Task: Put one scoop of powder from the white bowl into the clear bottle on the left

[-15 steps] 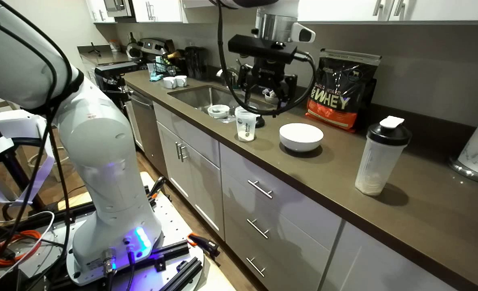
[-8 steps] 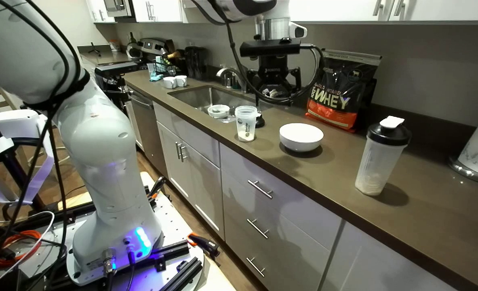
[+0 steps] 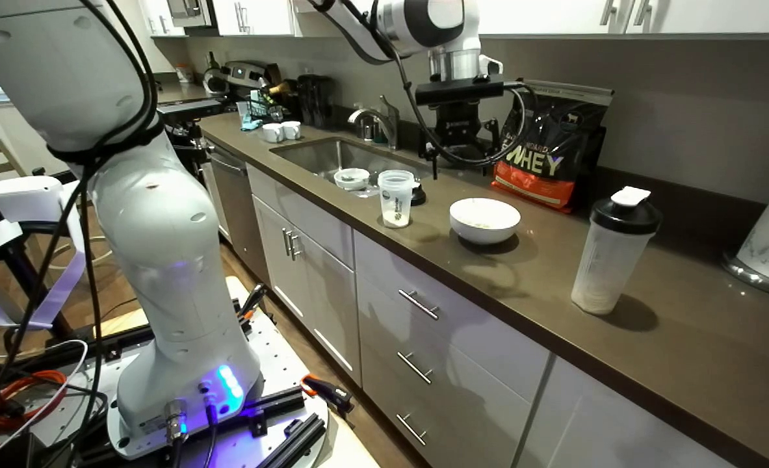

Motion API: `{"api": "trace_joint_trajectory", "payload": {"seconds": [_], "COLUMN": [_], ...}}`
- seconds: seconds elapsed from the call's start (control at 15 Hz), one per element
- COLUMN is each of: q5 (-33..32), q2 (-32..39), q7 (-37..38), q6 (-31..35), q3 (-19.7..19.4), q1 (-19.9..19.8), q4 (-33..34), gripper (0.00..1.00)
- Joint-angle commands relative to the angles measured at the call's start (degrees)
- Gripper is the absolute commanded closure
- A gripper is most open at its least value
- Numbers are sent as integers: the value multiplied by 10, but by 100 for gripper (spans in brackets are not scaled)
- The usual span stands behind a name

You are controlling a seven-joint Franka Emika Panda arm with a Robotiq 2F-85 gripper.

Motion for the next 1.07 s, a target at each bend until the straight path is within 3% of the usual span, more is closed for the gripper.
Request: {"api": "trace_joint_trajectory", "payload": {"seconds": [0.0, 0.93, 1.0], "q5": [-2, -14, -15], "q2": [55, 178, 186], "q7": [11, 92, 95], "q6": [2, -3, -4], "q3": [14, 52, 54], "q1": [-6, -5, -5], "q4": [44, 132, 138], "gripper": [0, 0, 6]}}
